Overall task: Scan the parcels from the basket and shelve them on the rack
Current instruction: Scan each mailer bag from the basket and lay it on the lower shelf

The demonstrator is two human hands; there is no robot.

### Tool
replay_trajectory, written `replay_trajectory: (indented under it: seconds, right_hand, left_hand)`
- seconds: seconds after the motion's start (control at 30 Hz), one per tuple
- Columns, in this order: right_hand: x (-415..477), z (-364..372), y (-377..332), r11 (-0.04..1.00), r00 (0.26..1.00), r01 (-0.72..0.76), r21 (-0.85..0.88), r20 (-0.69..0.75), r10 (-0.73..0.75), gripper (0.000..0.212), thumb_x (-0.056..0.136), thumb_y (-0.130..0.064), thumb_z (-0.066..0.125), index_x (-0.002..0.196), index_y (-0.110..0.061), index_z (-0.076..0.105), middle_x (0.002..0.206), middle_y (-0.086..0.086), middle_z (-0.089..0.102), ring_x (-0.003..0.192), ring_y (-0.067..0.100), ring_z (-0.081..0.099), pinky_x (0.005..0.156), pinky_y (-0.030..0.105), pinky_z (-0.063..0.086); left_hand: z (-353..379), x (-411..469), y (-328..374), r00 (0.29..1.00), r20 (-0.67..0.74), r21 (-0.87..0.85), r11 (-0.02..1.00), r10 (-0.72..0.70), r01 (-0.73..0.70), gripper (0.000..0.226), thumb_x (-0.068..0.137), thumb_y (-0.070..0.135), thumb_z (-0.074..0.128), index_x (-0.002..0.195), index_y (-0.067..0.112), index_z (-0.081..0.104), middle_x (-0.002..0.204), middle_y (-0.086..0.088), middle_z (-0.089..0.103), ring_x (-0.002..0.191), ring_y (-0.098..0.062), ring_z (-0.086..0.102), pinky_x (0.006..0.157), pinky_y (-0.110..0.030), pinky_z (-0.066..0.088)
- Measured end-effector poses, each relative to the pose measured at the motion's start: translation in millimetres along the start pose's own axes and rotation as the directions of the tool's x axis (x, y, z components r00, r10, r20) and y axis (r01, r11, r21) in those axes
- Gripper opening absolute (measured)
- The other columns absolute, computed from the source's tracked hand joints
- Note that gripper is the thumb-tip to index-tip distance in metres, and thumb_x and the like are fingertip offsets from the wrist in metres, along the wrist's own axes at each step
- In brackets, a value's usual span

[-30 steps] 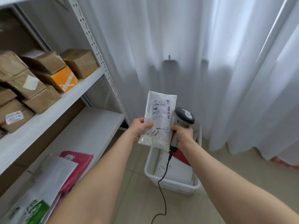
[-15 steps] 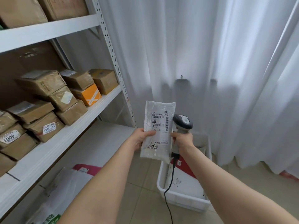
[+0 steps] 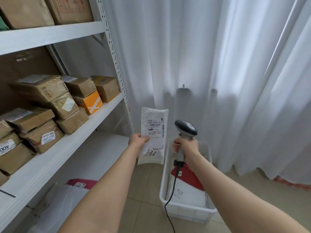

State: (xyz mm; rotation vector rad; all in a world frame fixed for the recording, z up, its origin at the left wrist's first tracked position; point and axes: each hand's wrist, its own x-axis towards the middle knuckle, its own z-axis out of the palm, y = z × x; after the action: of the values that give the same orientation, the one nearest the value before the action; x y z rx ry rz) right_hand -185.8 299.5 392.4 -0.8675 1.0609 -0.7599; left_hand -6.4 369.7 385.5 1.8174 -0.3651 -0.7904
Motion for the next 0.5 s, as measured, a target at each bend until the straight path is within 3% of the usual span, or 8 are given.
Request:
replay_trajectory:
  seconds: [0.2, 0.5]
  right_hand:
    - [-18.7, 6.6, 5.9, 0.999, 0.989, 0.016, -0.031, 0.144, -0.011, 0.013, 0.083, 0.007, 0.059, 0.091, -0.003, 0.061, 0.054, 0.007, 0.058, 0.043, 0.018, 0.051, 0.045, 0.029, 0.045]
    - [-33.3, 15.5, 14.4, 0.987, 0.975, 0.040, -0.156, 0.220, -0.005, 0.003, 0.083, 0.000, 0.063, 0.086, -0.001, 0.061, 0.053, 0.010, 0.061, 0.039, 0.019, 0.049, 0.043, 0.026, 0.044]
  left_hand:
    - [0.7, -3.0, -9.9, 0.994, -0.108, -0.030, 1.000, 0.001, -0.004, 0.026, 0.080, 0.009, 0.074, 0.105, 0.002, 0.067, 0.104, -0.013, 0.070, 0.095, -0.028, 0.068, 0.089, -0.043, 0.054]
    - [-8.5, -4.0, -21.5, 0.983, -0.174, -0.006, 0.998, -0.060, 0.060, 0.023, 0.080, 0.010, 0.074, 0.101, 0.004, 0.068, 0.105, -0.012, 0.070, 0.095, -0.027, 0.067, 0.089, -0.039, 0.054]
